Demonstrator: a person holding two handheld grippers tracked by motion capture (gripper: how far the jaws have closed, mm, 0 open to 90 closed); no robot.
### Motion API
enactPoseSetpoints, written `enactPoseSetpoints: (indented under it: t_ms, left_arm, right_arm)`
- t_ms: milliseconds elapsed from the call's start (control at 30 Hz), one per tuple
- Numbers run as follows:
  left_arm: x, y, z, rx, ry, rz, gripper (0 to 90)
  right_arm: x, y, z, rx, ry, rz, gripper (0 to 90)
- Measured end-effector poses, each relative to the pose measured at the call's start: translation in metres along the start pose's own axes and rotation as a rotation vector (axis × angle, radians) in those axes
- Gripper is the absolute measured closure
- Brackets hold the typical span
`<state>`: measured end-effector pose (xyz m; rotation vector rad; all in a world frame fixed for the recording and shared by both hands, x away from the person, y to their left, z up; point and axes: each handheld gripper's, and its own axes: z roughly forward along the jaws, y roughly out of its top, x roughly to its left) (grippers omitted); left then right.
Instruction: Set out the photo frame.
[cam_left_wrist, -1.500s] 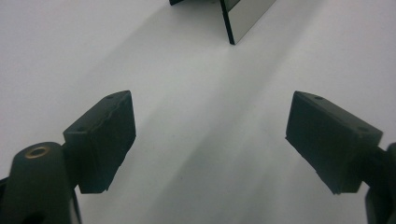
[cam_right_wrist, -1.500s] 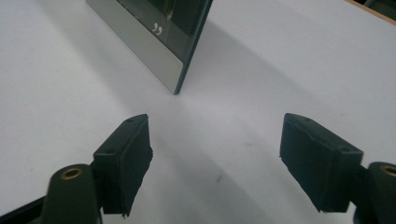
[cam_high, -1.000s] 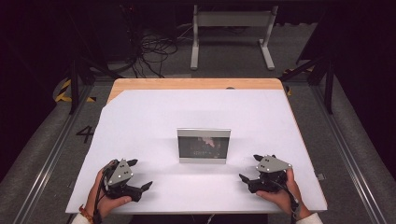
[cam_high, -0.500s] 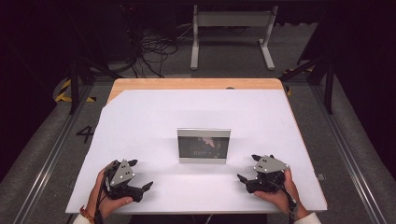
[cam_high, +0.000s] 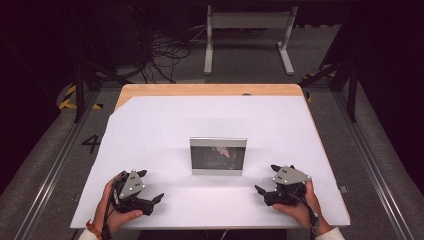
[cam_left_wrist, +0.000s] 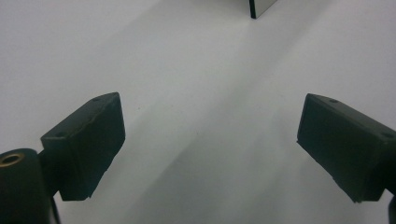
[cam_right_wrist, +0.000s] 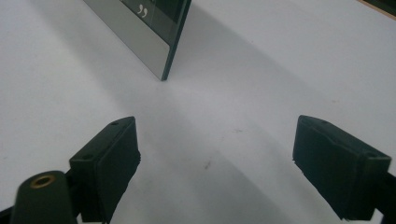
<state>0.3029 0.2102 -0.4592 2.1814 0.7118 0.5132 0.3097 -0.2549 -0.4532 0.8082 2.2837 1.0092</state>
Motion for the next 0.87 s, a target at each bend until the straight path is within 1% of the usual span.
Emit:
enactPoseSetpoints:
  t_ms: [67,133,200,467,667,767,867]
  left_arm:
    - [0.0005,-0.0001,-0.0005,0.000,0.003,-0.005,8.4]
    - [0.0010,-0.0006,-0.0007,0.003,0.007,-0.007,8.4]
    - [0.0020,-0.0007,-0.0012,0.001,0.013,-0.009,8.4]
    - [0.0013,0.0000,-0.0013,0.003,0.019,-0.008,8.4]
    - [0.0009,0.0004,-0.0020,0.000,0.016,-0.012,8.4]
    - [0.0004,0.0008,-0.0012,-0.001,0.012,-0.007,8.4]
    - [0.0004,0.0011,0.0003,0.004,0.007,-0.014,8.4]
  right_arm:
    - [0.0005,0.0000,0.0006,0.005,-0.007,-0.002,15.0]
    - [0.0013,0.0001,0.0010,0.004,-0.002,-0.001,15.0]
    - [0.0016,0.0009,0.0001,0.002,-0.011,-0.011,15.0]
    - [0.0004,0.0003,0.0000,0.003,-0.011,-0.004,15.0]
    - [0.0004,-0.0002,0.0005,-0.004,-0.003,0.006,14.7]
    - [0.0008,-0.0005,0.0009,-0.001,-0.003,0.002,14.6]
    - [0.0008,-0.0005,0.0011,0.001,-0.004,0.001,14.6]
